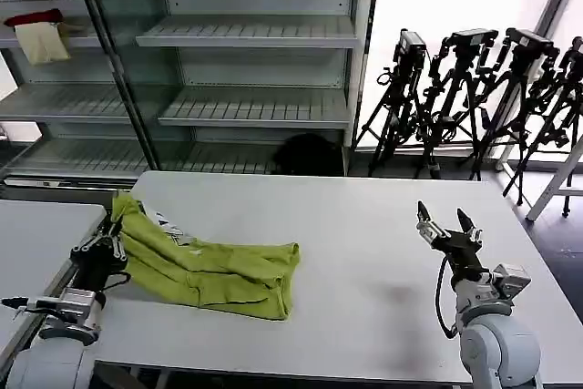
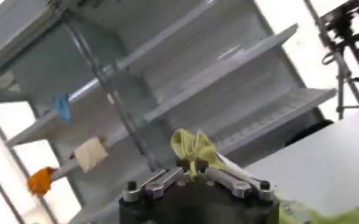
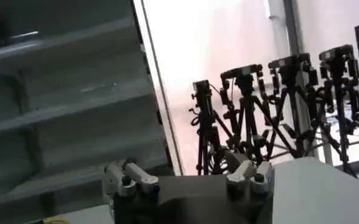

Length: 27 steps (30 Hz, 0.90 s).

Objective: Fold and organize the clothes.

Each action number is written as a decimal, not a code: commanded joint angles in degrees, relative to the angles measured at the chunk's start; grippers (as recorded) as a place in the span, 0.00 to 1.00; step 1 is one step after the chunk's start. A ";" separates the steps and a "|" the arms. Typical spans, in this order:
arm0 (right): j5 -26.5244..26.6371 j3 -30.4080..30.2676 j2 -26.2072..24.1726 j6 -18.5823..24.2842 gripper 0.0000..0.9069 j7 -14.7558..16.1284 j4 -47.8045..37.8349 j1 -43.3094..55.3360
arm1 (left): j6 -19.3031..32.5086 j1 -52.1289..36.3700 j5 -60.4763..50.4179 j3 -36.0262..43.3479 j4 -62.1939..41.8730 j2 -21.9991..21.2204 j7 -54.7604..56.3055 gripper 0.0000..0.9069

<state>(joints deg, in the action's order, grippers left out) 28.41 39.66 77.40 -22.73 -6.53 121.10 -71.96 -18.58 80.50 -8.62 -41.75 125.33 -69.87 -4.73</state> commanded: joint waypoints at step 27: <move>-0.24 0.51 0.55 0.40 1.00 0.50 -1.58 -1.45 | -6.54 -3.86 -13.07 33.96 -12.84 -14.79 5.25 0.00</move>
<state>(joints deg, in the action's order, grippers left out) 28.22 40.19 77.93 -22.34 -5.99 119.59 -73.33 -24.08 77.09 -20.65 -11.05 118.04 -82.04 -0.52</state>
